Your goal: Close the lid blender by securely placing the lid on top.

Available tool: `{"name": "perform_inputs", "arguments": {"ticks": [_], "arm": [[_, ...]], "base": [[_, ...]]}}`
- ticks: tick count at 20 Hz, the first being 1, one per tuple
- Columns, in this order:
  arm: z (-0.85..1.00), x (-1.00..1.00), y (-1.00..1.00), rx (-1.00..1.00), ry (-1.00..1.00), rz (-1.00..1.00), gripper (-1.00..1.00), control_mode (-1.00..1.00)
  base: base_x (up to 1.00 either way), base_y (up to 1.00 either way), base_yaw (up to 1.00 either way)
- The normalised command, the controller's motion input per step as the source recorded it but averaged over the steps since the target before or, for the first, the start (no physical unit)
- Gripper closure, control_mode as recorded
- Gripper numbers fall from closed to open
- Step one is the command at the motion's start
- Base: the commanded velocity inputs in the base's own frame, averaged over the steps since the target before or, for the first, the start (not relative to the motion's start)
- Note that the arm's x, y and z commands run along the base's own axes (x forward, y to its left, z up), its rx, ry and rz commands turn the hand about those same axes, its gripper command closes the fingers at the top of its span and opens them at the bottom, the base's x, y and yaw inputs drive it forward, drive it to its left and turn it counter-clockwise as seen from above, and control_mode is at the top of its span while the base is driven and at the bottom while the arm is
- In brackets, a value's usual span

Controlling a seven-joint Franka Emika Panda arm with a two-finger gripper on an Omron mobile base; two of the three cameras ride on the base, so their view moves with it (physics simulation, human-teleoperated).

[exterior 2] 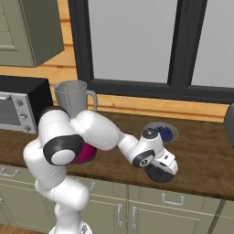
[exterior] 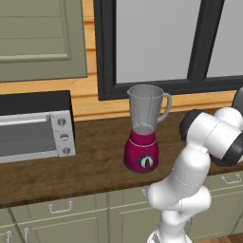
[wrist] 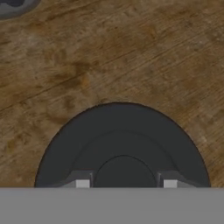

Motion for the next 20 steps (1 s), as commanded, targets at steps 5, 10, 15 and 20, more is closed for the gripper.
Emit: {"name": "perform_inputs", "arguments": {"ticks": [5, 10, 15, 20], "arm": [[0.56, -0.15, 0.00, 0.02, -0.01, 0.09, 1.00, -1.00], [0.99, -0.14, 0.00, 0.04, 0.00, 0.10, 1.00, -1.00], [1.00, -0.22, 0.00, 0.03, 0.00, 0.08, 1.00, -1.00], [1.00, -0.32, 0.16, 0.00, 0.00, 0.11, 1.00, -1.00]], "base": [[0.00, 0.00, 0.00], [0.00, 0.00, 0.00], [0.00, 0.00, 0.00], [0.00, 0.00, 0.00]]}}
